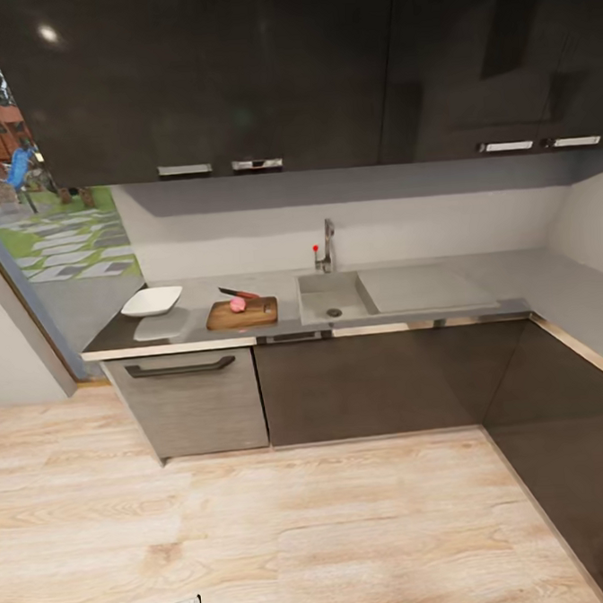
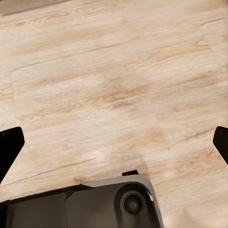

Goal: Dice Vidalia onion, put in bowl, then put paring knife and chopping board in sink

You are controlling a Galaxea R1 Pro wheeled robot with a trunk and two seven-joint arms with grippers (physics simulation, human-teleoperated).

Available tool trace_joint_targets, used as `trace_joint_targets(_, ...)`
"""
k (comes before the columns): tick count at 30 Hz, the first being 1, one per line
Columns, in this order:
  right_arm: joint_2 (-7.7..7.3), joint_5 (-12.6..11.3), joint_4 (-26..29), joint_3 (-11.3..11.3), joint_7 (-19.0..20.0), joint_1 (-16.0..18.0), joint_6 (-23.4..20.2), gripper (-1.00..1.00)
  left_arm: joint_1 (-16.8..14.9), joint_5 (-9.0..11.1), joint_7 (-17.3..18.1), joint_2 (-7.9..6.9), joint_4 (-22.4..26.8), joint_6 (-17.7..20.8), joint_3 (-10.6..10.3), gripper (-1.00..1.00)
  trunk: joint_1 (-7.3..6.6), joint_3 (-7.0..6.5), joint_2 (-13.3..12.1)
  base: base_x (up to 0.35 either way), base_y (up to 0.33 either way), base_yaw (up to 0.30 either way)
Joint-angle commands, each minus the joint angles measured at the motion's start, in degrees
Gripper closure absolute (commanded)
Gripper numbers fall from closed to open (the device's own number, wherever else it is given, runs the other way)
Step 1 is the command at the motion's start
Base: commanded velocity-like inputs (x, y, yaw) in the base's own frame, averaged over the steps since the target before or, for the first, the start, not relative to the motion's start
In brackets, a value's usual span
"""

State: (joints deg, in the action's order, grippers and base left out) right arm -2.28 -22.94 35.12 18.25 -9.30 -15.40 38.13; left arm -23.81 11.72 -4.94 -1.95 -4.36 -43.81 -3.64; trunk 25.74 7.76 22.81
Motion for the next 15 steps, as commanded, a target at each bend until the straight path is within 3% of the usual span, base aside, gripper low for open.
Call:
trace_joint_targets(1,-0.10,-0.3,0.1,0.5,-0.5,0.0,0.1,-1.00,-0.1,0.1,-0.3,0.02,-0.2,-0.3,-0.4,-1.00,0.04,0.01,0.1,0.000,0.000,0.000)
trace_joint_targets(15,-0.10,-0.3,0.0,0.5,-0.5,0.0,0.1,-1.00,-0.1,0.1,-0.3,0.02,-0.2,-0.3,-0.4,-1.00,0.04,-1.25,0.1,0.000,0.000,0.000)
